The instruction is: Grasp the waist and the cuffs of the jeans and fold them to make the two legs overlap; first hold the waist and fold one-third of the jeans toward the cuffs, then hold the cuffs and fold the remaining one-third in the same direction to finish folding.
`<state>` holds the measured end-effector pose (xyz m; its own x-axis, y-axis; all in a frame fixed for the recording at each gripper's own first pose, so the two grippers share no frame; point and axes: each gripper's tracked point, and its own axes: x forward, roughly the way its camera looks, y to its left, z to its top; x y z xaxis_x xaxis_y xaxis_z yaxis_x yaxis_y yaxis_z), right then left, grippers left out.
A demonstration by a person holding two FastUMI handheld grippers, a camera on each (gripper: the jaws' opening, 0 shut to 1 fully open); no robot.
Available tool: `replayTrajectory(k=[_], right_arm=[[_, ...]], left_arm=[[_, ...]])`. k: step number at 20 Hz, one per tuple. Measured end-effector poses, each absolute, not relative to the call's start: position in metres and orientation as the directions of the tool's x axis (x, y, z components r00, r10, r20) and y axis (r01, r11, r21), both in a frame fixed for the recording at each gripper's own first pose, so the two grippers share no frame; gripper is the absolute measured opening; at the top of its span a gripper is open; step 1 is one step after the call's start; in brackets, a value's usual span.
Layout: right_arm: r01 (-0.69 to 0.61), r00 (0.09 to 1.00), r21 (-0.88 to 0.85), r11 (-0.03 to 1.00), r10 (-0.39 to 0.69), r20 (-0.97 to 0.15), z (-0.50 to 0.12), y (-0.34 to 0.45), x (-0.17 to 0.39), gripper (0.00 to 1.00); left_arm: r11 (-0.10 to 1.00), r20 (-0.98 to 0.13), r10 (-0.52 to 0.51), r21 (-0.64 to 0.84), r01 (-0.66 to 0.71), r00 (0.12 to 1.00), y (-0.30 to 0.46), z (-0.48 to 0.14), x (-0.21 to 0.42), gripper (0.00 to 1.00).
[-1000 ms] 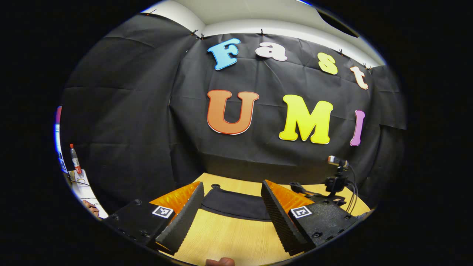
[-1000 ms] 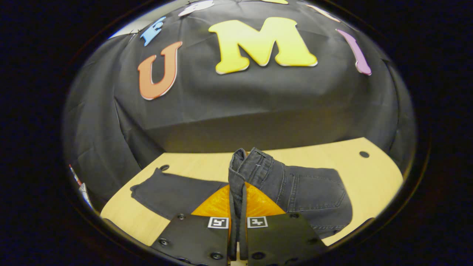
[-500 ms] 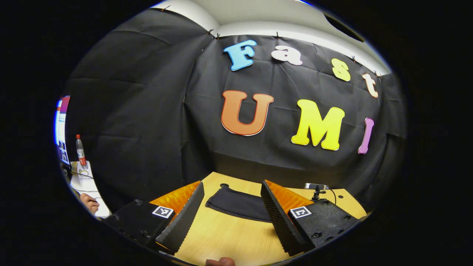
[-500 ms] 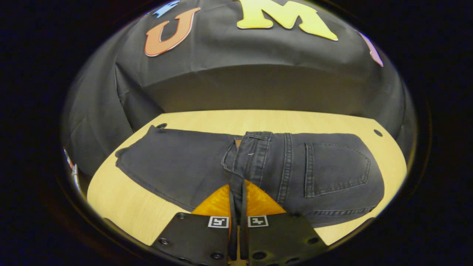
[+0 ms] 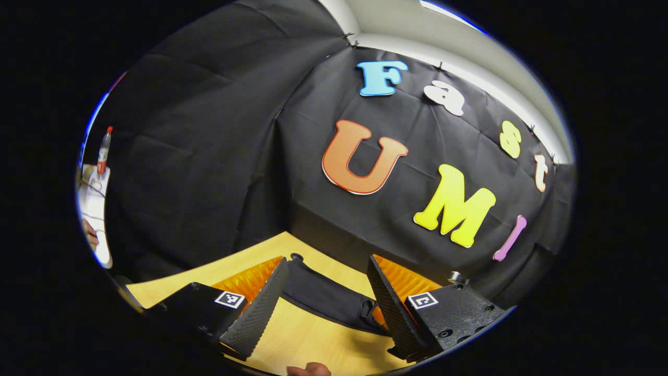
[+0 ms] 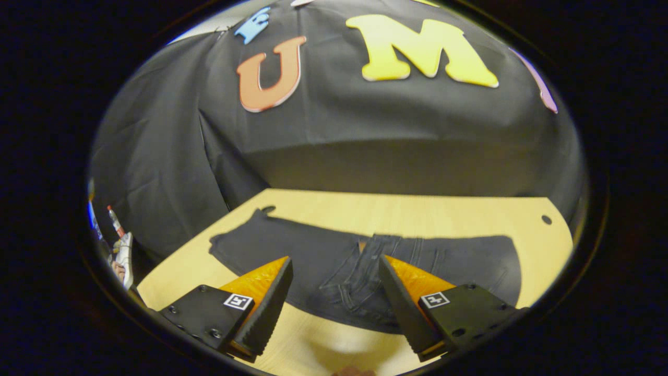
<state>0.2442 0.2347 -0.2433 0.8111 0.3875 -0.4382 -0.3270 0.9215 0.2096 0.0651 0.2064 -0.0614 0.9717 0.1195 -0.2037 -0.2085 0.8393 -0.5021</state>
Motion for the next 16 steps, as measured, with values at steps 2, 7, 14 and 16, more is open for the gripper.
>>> replayTrajectory(k=[2, 7, 14, 16], right_arm=[[-0.344, 0.855, 0.205, 0.917, 0.395, -0.335, -0.187, 0.214, 0.241, 0.97], [-0.332, 0.927, 0.178, 0.926, 0.355, -0.117, -0.07, 0.136, 0.224, 0.96], [-0.12, 0.992, 0.285, 0.951, 0.127, -0.005, 0.031, 0.01, 0.2, 0.96], [-0.074, 0.997, 0.259, 0.963, 0.078, -0.003, 0.044, -0.018, 0.19, 0.96]], left_arm=[[0.738, -0.264, 0.042, -0.642, -0.208, 0.964, 0.2, -0.09, 0.081, 0.97], [0.356, -0.457, -0.133, -0.85, -0.388, 0.88, 0.196, -0.188, 0.116, 0.98], [0.111, -0.586, -0.121, -0.81, -0.576, 0.801, 0.214, -0.263, 0.18, 0.98], [0.088, -0.613, -0.095, -0.79, -0.606, 0.785, 0.225, -0.279, 0.193, 0.98]])
